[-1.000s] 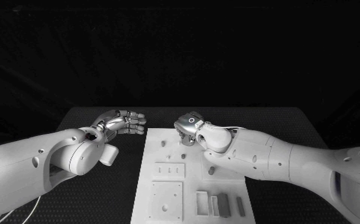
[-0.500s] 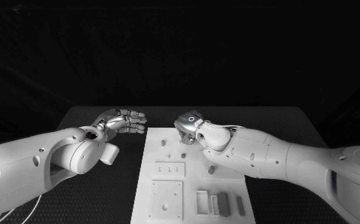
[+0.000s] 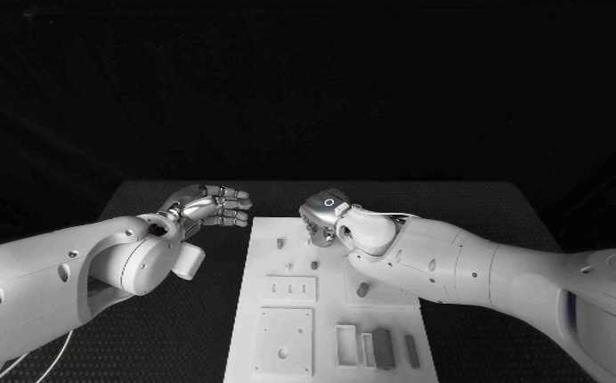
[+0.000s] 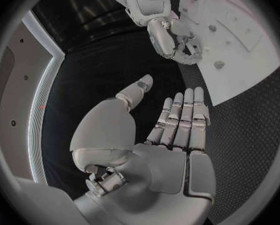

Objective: Assemble the parts on the task board

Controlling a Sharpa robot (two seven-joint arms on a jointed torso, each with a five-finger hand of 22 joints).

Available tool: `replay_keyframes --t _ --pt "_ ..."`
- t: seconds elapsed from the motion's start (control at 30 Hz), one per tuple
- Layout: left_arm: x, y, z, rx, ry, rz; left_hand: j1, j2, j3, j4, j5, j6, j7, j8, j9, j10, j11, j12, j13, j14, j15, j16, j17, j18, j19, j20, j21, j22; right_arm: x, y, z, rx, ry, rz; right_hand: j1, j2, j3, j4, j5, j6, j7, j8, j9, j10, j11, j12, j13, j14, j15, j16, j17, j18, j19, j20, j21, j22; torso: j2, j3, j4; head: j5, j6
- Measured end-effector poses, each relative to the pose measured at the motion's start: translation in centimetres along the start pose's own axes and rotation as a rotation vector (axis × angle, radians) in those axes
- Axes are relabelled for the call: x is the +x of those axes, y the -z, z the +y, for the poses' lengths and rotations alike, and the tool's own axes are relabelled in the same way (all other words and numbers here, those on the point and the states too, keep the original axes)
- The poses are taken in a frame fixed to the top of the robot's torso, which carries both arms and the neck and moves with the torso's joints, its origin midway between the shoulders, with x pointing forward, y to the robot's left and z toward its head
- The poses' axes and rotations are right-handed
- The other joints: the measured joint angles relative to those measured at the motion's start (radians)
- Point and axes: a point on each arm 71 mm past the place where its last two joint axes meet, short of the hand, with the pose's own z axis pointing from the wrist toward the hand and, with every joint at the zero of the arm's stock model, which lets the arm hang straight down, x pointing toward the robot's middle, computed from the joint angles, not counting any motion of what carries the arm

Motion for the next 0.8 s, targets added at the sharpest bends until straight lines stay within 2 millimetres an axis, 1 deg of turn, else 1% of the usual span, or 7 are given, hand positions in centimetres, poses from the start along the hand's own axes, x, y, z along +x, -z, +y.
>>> replay_keyframes --t 0.1,0.23,0.3,0.5,0.57,0.7,0.8 --pt "0.0 0.0 0.0 0.0 0.0 0.0 0.0 0.0 0.0 0.0 0.0 0.0 0.0 0.0 -0.001 0.0 0.0 0.0 0.0 0.0 0.0 0.0 0.0 0.0 0.0 0.0 0.0 0.0 0.0 0.0 0.0 0.001 -0.006 0.001 0.008 -0.008 -0.003 0.003 0.0 -0.023 0.006 -0.012 -0.005 -0.017 0.008 0.0 -0.003 0.0 0.008 0.0 -0.004 0.0 0.0 0.0 0.0 0.0 0.0 -0.0003 -0.0007 0.0 0.0" --pt "0.0 0.0 0.0 0.0 0.0 0.0 0.0 0.0 0.0 0.0 0.0 0.0 0.0 -0.004 -0.001 0.0 0.0 0.0 0.0 0.0 0.0 0.0 0.0 0.0 0.0 0.0 0.0 0.0 0.1 0.0 -0.2 0.005 -0.012 0.003 0.008 -0.019 -0.001 0.01 0.0 -0.049 0.021 -0.027 -0.014 -0.049 0.012 0.0 -0.013 -0.005 0.016 0.0 -0.01 -0.001 -0.007 -0.001 0.0 0.0 0.0 -0.0003 -0.0012 -0.001 0.001" --pt "0.0 0.0 0.0 0.0 0.0 0.0 0.0 0.0 0.0 0.0 0.0 0.0 0.0 -0.004 -0.001 0.0 0.0 0.0 0.0 0.0 0.0 0.0 0.0 0.0 0.0 0.0 0.0 0.0 0.1 0.1 -0.3 0.007 -0.016 0.003 0.012 -0.022 -0.003 0.013 0.0 -0.059 0.024 -0.029 -0.017 -0.064 0.016 0.0 -0.018 -0.006 0.022 0.0 -0.013 -0.006 -0.008 0.0 0.0 0.0 0.0 -0.0003 -0.0012 -0.002 0.001" --pt "-0.2 0.0 0.0 -0.001 -0.001 -0.005 0.0 0.0 0.0 0.0 0.0 0.0 0.0 -0.004 -0.001 0.0 0.0 0.0 -0.001 0.0 0.0 0.0 0.001 0.0 0.0 0.0 0.0 0.001 0.2 0.4 -0.8 0.015 -0.023 -0.001 0.012 -0.03 -0.004 0.018 0.0 -0.062 0.027 -0.035 -0.02 -0.071 0.024 0.0 -0.024 -0.007 0.025 0.0 -0.016 -0.009 -0.008 0.0 -0.004 0.0 0.0 0.0001 -0.0008 -0.002 0.001" --pt "-0.3 0.0 0.0 -0.001 -0.001 -0.007 0.0 0.0 0.0 0.0 0.0 0.0 0.0 -0.004 -0.001 0.0 0.0 0.0 -0.001 0.0 0.0 -0.003 0.001 0.0 0.0 0.0 0.0 0.001 0.2 0.6 -0.9 0.015 -0.027 -0.003 0.01 -0.041 -0.004 0.021 0.0 -0.065 0.026 -0.035 -0.021 -0.077 0.022 0.0 -0.025 -0.007 0.025 0.0 -0.018 -0.009 -0.008 0.0 -0.004 0.0 0.0 0.0002 -0.0008 -0.002 0.001" --pt "-0.5 0.1 0.1 -0.002 -0.001 -0.012 0.0 0.0 0.0 0.0 -0.004 0.0 0.0 -0.004 -0.001 0.0 0.0 -0.004 -0.001 0.0 0.0 -0.004 0.001 -0.004 0.0 0.0 0.0 0.001 -0.1 1.2 -1.0 0.006 -0.043 -0.017 0.009 -0.054 -0.004 0.032 0.0 -0.071 0.028 -0.035 -0.024 -0.083 0.028 0.0 -0.031 -0.007 0.025 0.0 -0.021 -0.009 -0.008 0.0 -0.004 0.0 0.0 0.0009 -0.0019 0.0 0.005" --pt "-0.6 0.1 0.1 -0.002 -0.001 -0.014 0.0 0.0 0.0 0.0 -0.004 0.0 0.0 -0.004 -0.001 -0.002 0.002 -0.004 -0.002 0.0 0.0 -0.004 0.002 -0.004 0.0 0.0 0.0 0.001 -0.6 1.7 -1.3 0.003 -0.059 -0.034 0.009 -0.054 -0.002 0.033 0.0 -0.071 0.028 -0.035 -0.024 -0.084 0.029 0.0 -0.032 -0.007 0.025 0.0 -0.022 -0.01 -0.008 0.0 -0.004 0.0 0.0 0.0015 -0.003 0.001 0.008"
